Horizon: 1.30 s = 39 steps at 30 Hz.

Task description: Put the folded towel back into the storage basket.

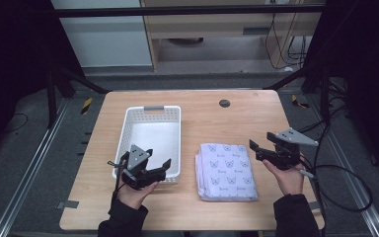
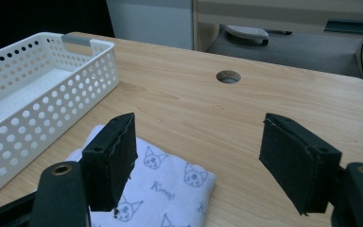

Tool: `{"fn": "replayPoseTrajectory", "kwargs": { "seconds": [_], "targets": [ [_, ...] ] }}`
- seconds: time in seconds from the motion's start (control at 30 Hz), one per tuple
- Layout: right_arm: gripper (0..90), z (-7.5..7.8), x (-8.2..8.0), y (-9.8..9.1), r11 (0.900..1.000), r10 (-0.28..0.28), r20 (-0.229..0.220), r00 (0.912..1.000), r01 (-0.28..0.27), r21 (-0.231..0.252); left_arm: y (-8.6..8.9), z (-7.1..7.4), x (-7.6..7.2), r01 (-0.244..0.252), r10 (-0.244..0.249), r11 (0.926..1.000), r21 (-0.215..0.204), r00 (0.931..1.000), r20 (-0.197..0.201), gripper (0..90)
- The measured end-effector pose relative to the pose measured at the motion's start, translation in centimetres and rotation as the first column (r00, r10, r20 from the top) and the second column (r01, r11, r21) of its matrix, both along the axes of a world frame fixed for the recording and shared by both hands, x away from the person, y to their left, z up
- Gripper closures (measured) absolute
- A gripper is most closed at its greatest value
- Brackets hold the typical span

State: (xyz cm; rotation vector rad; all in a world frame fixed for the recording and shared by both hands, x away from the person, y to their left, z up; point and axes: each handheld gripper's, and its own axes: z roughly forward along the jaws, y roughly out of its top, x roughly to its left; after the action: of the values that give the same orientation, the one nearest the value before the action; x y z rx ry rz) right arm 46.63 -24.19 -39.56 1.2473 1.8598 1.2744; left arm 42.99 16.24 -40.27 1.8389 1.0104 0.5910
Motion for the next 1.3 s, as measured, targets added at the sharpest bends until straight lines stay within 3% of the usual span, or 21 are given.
{"fn": "replayPoseTrajectory", "kwargs": {
  "seconds": [0.37, 0.8, 1.3],
  "targets": [
    [29.2, 0.2, 1.0, 0.3, 1.0, -0.001, -0.007, 1.0, 0.001, 0.008, -2.6, 0.1, -0.1, 0.044, -0.044, 0.9989, 0.015, 0.999, 0.001, 27.8],
    [31.9, -0.3, 2.1, 0.4, 1.0, -0.006, -0.034, 0.9994, 0.006, -0.007, -5.5, -0.2, -0.6, 0.097, -0.097, 0.9952, 0.011, 0.9947, -0.035, 34.2],
    [32.9, -1.1, 2.8, 0.9, 0.9992, 0.006, -0.06, 0.9982, -0.008, -0.039, -8.6, -1.5, -1.1, 0.144, -0.141, 0.9889, 0.036, 0.9871, -0.076, 36.6]
  ]
}}
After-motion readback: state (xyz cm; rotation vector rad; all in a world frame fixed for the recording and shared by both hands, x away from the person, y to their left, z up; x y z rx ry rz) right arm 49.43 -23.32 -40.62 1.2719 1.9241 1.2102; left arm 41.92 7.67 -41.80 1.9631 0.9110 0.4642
